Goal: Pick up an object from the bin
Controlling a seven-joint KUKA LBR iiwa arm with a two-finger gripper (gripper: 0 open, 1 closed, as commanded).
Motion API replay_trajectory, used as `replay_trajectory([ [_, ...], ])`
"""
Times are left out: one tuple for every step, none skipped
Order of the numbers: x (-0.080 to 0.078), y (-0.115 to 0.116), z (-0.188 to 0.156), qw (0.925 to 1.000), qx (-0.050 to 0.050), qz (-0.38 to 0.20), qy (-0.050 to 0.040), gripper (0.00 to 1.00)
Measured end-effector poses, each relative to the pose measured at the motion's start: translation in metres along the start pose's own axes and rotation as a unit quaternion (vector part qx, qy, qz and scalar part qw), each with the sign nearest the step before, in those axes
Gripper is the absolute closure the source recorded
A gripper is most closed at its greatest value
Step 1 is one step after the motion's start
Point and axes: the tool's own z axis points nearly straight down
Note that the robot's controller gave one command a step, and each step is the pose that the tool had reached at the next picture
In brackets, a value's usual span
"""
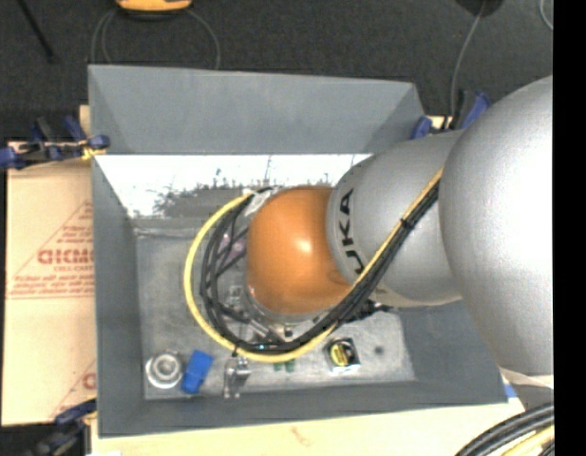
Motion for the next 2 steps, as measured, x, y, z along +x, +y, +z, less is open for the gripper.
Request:
replay_trajectory([
  [-0.0139,0.0604,0.0548,0.9961,0.000,-0.088,-0.0076,0.00],
  [-0.0098,0.0626,0.0527,0.9966,-0.001,-0.082,-0.0094,0.00],
])
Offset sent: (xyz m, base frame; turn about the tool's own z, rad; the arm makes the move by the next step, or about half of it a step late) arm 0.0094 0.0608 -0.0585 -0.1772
